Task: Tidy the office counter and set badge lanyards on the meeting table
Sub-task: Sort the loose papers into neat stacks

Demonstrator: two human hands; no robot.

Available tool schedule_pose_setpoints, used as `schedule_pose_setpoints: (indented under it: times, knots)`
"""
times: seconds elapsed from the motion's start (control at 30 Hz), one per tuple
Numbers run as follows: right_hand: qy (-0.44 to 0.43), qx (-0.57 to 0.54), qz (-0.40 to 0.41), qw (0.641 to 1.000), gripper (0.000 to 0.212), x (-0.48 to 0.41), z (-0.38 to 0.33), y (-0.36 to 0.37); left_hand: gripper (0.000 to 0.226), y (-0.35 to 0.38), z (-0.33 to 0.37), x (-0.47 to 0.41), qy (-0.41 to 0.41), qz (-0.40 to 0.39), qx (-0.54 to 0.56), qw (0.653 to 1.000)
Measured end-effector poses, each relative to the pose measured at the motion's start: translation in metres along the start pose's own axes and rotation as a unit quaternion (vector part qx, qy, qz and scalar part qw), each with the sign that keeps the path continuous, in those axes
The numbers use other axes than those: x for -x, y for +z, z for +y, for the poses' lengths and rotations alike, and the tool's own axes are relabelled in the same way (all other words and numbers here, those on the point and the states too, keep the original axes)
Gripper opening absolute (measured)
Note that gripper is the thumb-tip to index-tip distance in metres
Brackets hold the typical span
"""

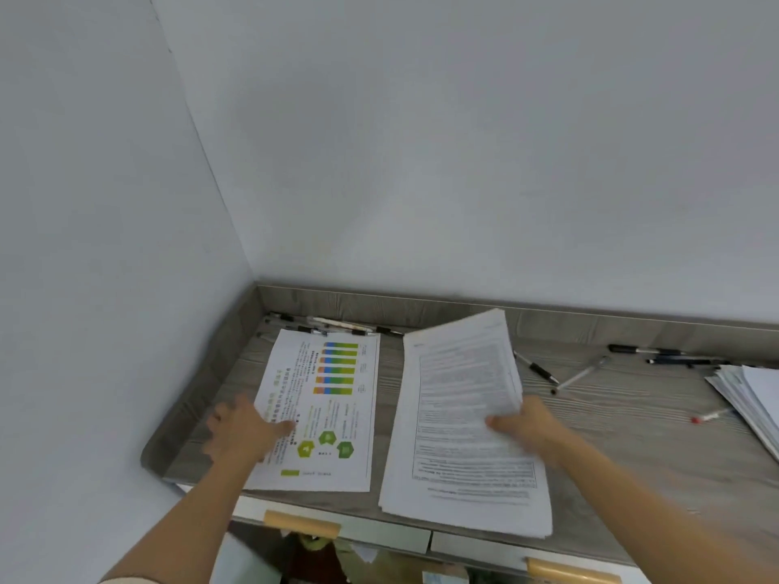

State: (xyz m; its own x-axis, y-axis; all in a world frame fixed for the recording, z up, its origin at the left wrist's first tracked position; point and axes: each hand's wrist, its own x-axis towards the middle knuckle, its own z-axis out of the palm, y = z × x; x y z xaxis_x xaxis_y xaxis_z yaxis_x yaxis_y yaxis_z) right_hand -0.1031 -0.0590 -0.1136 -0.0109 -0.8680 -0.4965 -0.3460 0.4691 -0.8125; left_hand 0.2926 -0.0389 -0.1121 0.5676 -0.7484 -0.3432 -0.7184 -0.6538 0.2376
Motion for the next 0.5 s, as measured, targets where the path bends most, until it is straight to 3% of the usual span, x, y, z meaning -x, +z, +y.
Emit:
schedule_pose_setpoints:
  times: [0.07,0.2,0.27,0.4,0.5]
  knots:
    - [0.023,-0.014,0.002,1.0,0.026,-0.006,0.014,0.009,0.089,-0.001,0.004,0.002,0.012,-0.013,0.043,0.999]
    - [0.035,-0.037,0.013,0.999,0.021,-0.008,0.019,0.017,0.04,0.004,0.005,0.0,0.043,-0.042,0.167,0.984]
    - [0.038,-0.04,0.011,0.998,0.018,-0.008,0.017,0.016,0.031,0.008,0.004,-0.003,0.037,-0.057,0.228,0.971]
    - [0.042,-0.04,0.004,0.998,0.015,-0.008,0.015,0.012,0.031,0.001,0.003,-0.002,-0.045,-0.165,0.417,0.893]
    - [0.043,-0.035,-0.007,0.998,0.016,-0.007,0.013,0.01,0.033,-0.022,0.003,0.002,-0.045,-0.239,0.5,0.831]
